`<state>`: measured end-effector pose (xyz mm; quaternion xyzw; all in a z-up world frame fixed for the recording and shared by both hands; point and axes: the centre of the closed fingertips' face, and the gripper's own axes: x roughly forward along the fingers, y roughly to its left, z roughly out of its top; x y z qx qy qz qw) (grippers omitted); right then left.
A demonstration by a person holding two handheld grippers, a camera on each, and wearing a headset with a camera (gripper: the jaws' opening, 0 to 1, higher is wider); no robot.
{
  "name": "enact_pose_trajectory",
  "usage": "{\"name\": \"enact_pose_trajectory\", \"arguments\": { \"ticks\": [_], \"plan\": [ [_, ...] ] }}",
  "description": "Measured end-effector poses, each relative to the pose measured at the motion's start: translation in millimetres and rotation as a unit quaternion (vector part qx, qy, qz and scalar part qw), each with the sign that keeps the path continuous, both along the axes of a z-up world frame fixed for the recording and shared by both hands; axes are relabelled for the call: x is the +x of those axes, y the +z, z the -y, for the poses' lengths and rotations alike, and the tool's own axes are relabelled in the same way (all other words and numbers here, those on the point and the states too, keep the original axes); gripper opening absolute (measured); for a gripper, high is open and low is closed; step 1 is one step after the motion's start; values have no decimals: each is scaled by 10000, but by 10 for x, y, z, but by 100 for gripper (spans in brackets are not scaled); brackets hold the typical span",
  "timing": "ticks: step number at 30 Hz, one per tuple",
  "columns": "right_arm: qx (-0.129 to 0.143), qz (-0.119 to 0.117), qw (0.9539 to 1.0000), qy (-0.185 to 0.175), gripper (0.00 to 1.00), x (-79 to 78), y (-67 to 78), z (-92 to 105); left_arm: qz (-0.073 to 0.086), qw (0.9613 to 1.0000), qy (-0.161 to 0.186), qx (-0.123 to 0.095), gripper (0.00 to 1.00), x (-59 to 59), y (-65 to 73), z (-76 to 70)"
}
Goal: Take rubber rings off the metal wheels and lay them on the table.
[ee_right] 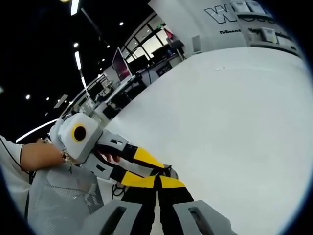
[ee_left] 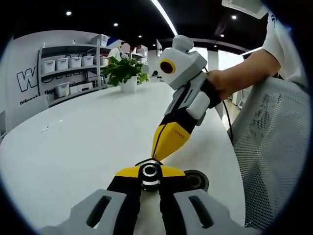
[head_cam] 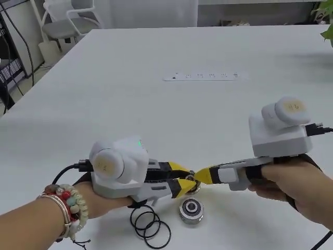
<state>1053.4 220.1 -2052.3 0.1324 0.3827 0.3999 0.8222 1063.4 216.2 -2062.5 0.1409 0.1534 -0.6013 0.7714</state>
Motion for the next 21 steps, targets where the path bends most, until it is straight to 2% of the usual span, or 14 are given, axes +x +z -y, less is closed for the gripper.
{"name": "enact_pose_trajectory", "arguments": {
  "ticks": [4, 5, 7, 11, 13, 15, 18, 21],
  "plan": [
    [47, 28, 10000, 57, 0, -8, 19, -14, 15, 10000, -5, 3, 9, 2, 2, 1],
    [176, 57, 9998, 70, 0, -6, 60, -37, 11, 10000, -5, 2, 9, 2, 3, 0],
    [78, 64, 9999, 71, 0, 0, 35, -18, 6, 10000, -4, 0, 9, 2, 3, -1],
    [141, 20, 9998, -100, 0, 39, 35, 21, 15, 10000, 9, 6, 9, -1, 4, 2],
    [64, 16, 9999, -141, 0, 43, 15, 41, 36, 10000, 15, 16, 9, 0, 4, 4],
    [-85, 18, 9999, -117, 0, 30, -31, 59, 32, 10000, 20, 53, 9, 2, 3, 5],
    [-110, 30, 9999, -109, 0, 33, -48, 63, -11, 9999, 31, 139, 9, 11, 14, 14],
    [-98, -5, 9998, -155, 0, 44, -59, 85, -84, 9993, 50, 361, 9, 13, 4, 11]
  ]
}}
